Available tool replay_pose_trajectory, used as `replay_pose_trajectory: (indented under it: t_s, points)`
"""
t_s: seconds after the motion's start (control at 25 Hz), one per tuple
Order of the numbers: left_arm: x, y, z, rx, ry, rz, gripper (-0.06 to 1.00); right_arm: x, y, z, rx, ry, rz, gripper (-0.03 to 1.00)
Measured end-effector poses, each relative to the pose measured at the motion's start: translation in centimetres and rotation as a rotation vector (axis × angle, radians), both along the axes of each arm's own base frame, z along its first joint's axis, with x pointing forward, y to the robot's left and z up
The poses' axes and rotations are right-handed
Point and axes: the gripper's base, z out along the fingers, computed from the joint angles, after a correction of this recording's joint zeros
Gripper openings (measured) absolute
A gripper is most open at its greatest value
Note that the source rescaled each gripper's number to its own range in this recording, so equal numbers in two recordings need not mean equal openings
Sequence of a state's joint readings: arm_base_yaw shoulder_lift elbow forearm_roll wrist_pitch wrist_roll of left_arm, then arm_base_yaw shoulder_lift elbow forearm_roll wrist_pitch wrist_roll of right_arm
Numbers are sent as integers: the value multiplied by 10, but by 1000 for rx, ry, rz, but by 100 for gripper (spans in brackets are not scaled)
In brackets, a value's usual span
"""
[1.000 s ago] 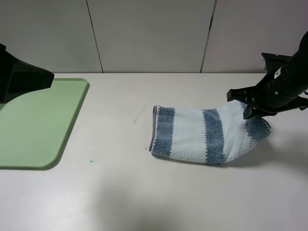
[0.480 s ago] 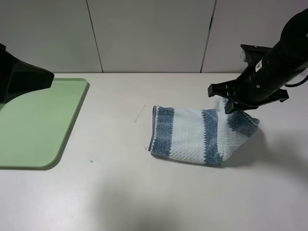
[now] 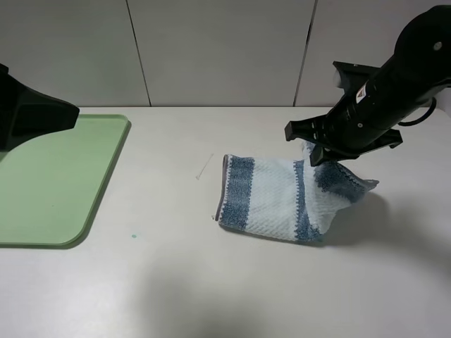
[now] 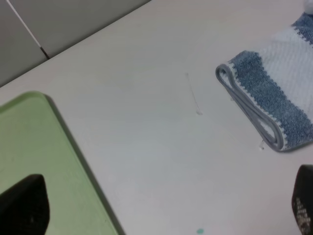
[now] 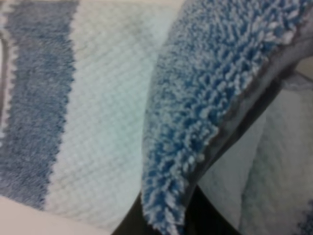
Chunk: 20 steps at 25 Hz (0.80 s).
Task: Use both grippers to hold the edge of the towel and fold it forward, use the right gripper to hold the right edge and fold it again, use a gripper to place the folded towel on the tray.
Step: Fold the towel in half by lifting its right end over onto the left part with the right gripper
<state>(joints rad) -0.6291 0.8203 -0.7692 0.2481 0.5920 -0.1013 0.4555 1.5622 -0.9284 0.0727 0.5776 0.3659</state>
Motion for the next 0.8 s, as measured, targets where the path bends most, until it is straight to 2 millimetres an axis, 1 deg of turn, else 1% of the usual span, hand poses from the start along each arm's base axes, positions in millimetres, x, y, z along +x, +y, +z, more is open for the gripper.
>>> replay_pose_trajectory:
  t_s: [0.64,0.8]
  points:
    - [0,0,0,0,0,0,100,-13,44,6,134,-80,68,2]
    - [0,0,0,0,0,0,100,-12,52,-1,152,-80,68,2]
